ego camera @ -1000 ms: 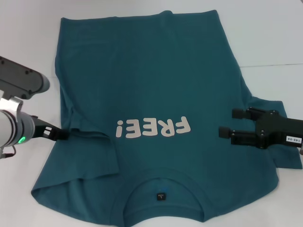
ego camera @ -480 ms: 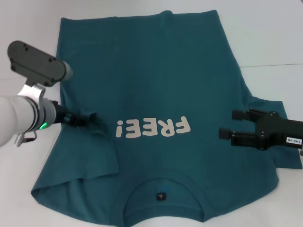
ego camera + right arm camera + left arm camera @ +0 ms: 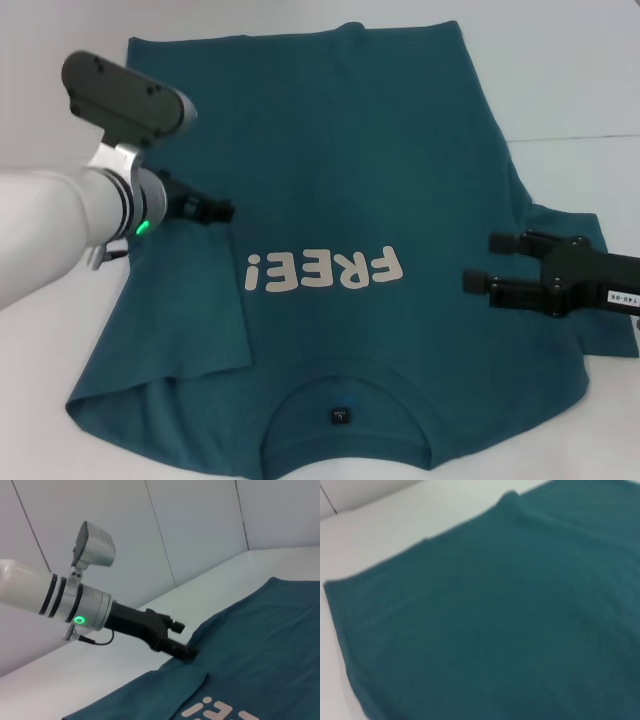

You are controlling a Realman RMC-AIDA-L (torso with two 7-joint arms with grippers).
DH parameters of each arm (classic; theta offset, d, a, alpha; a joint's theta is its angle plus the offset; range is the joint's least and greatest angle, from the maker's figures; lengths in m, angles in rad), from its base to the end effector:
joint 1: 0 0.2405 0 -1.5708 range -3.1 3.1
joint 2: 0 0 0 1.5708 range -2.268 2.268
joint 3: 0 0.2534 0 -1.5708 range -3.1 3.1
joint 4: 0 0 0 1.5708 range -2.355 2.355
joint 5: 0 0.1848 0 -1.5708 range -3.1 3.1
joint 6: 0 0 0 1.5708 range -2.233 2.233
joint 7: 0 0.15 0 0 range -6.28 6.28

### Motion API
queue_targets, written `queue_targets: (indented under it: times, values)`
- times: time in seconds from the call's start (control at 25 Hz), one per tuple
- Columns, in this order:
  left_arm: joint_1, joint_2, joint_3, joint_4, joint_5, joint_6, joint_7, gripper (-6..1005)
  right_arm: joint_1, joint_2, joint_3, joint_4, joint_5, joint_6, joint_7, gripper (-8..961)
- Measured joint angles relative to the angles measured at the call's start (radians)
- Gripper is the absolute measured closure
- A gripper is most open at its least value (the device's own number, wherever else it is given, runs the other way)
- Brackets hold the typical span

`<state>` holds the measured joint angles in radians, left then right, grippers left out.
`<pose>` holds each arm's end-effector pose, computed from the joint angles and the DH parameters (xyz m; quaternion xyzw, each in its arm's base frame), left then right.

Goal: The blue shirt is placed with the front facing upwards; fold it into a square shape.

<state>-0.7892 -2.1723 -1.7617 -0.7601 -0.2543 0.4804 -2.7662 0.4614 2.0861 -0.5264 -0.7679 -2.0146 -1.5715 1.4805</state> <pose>-0.1928 0.4364 -0.0469 -0.8449 -0.2826 0.0337 0.4530 0.2666 0.3093 0.0305 -0.9001 0.2776 0.2659 0.2053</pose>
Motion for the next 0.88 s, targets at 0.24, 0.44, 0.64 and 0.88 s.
queue_targets:
  times: [0.24,0.44,0.64,0.88]
  values:
    - [0.107,0.015,-0.012,-0.25,-0.23,0.179,0.061,67,-0.001,-0.008,0.061,-0.003,0.001,-0.013,0.056,45]
    - [0.247,0.012,-0.174,-0.412,-0.76,0.485,0.438,67,-0.004,-0.04,0.107,-0.048,0.001,-0.053,0.174,46]
    - [0.214,0.063,-0.476,-0.167,-1.058,0.869,0.719,67,-0.01,-0.096,0.136,-0.127,-0.004,-0.096,0.397,46]
    - [0.243,0.114,-0.533,0.044,-1.044,0.944,0.866,67,0.011,-0.166,0.142,-0.258,-0.203,-0.119,0.81,46]
